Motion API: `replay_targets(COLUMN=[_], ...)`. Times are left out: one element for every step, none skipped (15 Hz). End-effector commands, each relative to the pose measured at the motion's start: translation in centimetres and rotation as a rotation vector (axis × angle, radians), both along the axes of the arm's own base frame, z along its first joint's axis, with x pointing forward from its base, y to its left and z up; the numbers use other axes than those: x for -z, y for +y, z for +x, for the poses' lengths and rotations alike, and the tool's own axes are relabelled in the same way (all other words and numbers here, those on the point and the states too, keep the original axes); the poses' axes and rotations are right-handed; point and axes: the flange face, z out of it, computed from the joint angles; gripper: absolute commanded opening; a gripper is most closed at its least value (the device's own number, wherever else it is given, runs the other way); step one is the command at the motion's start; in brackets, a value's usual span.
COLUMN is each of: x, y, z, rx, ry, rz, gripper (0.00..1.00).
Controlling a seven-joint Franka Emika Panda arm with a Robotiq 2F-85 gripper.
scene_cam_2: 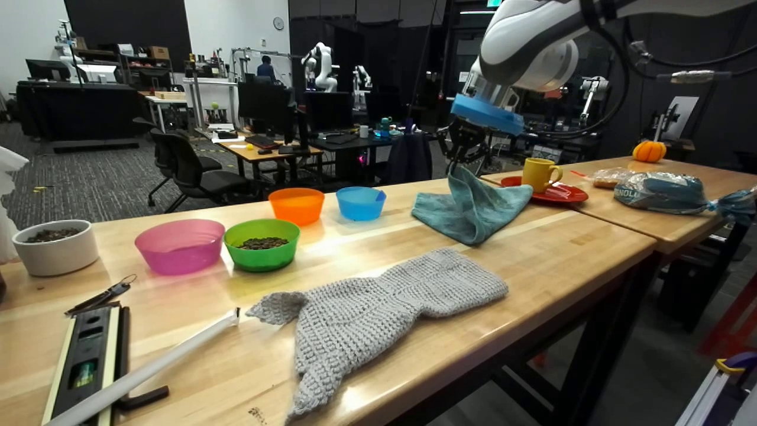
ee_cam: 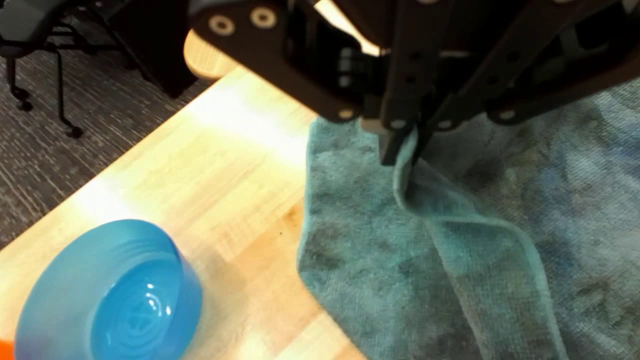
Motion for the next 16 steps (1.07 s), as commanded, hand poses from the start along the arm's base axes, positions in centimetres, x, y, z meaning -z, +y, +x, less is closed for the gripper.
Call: replay_targets(x=[-0.3, -0.2, -0.1, 0.1, 0.1, 0.3, 0.5, 0.7, 0.8, 0.9, 1.0, 1.1, 1.2, 1.2, 1.2, 1.3], y=[0.5, 0.5, 0.5, 0.5, 0.5, 0.5, 0.5, 0.6, 0.7, 0.8, 0.9, 0.9, 0.9, 0.9, 0.7, 0.4], z=[3.7, 4.6, 5.4, 6.2, 6.9, 7.4, 7.9, 8.3, 8.5, 8.7, 8.7, 8.8, 8.7, 8.6, 8.5, 8.3], rx=[0.037, 0.047, 0.057, 0.067, 0.071, 0.077, 0.079, 0.081, 0.084, 0.084, 0.084, 0.084, 0.084, 0.082, 0.08, 0.079], ry=[0.024, 0.028, 0.03, 0.034, 0.04, 0.043, 0.05, 0.058, 0.065, 0.071, 0.075, 0.077, 0.078, 0.079, 0.079, 0.079], rz=[0.037, 0.043, 0.049, 0.054, 0.059, 0.061, 0.062, 0.068, 0.075, 0.084, 0.086, 0.084, 0.08, 0.079, 0.072, 0.069], gripper=[0.01, 0.01, 0.01, 0.01, 0.01, 0.01, 0.01, 0.27, 0.28, 0.32, 0.37, 0.45, 0.51, 0.57, 0.65, 0.71])
